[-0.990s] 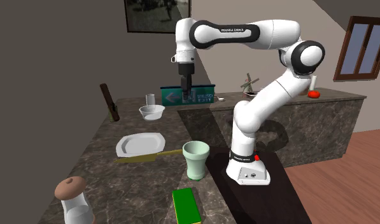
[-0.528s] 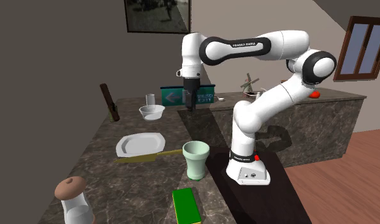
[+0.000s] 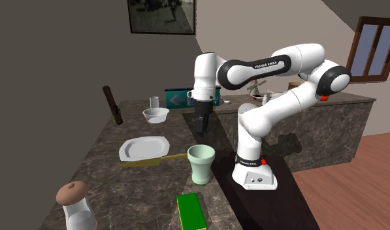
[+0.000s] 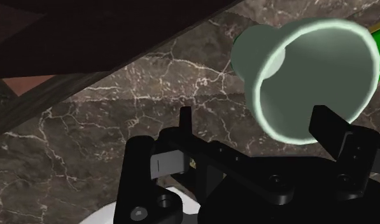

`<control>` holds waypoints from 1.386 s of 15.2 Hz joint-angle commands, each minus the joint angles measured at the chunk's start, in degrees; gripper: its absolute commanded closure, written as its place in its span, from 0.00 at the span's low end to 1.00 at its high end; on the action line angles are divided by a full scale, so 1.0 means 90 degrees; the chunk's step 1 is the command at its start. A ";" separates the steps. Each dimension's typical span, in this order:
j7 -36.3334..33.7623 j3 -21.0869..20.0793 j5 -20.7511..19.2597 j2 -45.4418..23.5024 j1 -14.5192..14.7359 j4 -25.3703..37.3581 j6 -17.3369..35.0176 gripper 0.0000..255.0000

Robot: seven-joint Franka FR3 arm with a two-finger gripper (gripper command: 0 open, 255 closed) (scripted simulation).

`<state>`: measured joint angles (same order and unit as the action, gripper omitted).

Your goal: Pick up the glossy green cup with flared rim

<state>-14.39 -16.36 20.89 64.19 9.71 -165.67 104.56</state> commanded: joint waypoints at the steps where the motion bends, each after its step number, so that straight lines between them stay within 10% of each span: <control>1: -0.0285 -0.0319 0.0386 0.0076 0.0245 -0.0267 0.0293 0.00; 11: -0.0218 -0.0581 0.0710 -0.0122 0.0418 -0.0832 0.1038 0.00; 12: -0.0218 -0.0582 0.0712 -0.0118 0.0421 -0.0840 0.1041 1.00; 21: -0.0218 -0.0581 0.0710 -0.0123 0.0418 -0.0832 0.1039 1.00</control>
<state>-16.38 -21.62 27.33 63.08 13.52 -173.14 113.94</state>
